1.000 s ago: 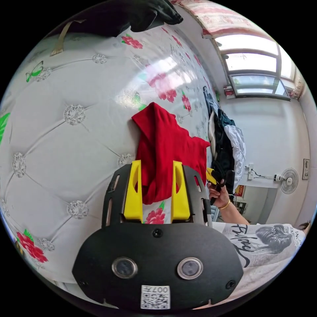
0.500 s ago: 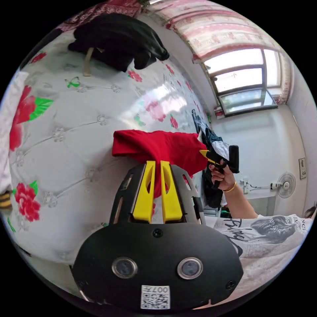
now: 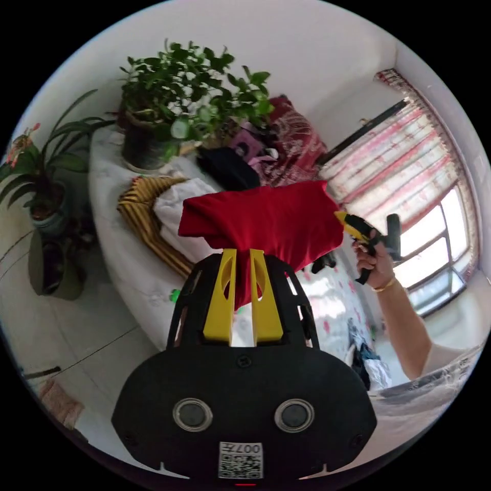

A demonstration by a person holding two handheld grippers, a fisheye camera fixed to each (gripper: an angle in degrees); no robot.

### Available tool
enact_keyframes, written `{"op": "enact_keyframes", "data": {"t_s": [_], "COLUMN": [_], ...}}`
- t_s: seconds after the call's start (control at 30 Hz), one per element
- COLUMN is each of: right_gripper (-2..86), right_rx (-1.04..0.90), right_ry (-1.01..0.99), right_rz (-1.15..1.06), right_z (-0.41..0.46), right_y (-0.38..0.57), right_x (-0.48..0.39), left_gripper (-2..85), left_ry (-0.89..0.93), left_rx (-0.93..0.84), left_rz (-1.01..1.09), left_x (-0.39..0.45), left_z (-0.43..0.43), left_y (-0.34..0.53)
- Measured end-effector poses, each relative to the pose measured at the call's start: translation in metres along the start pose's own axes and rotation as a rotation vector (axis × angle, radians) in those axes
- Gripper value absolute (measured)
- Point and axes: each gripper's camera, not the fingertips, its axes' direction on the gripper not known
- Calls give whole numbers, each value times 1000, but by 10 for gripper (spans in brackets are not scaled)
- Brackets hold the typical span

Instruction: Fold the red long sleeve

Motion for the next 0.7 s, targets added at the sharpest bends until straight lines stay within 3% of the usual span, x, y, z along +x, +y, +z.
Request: {"op": "enact_keyframes", "data": {"t_s": [0.07, 0.13, 0.3, 0.5, 0.57, 0.7], "right_gripper": [51, 52, 53, 54, 53, 48], "right_rx": [-47, -110, -376, -617, -598, -564], "right_ry": [67, 90, 225, 436, 444, 457], "right_rz": [66, 111, 154, 407, 497, 628], "right_z": [38, 69, 102, 52, 31, 30], "right_y": [0, 24, 189, 392, 428, 480], "right_x": [5, 13, 34, 40, 30, 9], "left_gripper": [57, 61, 51, 9, -5, -9], "left_ry": [-201, -291, -360, -245, -265, -238], "left_rx": [-64, -131, -279, -550, -614, -699], "left_rz": [-32, -50, 91, 612, 872, 1158], "left_x": [-25, -37, -16, 114, 182, 267], "left_z": [27, 42, 65, 145, 182, 229], "left_y": [22, 48, 127, 228, 276, 351]}}
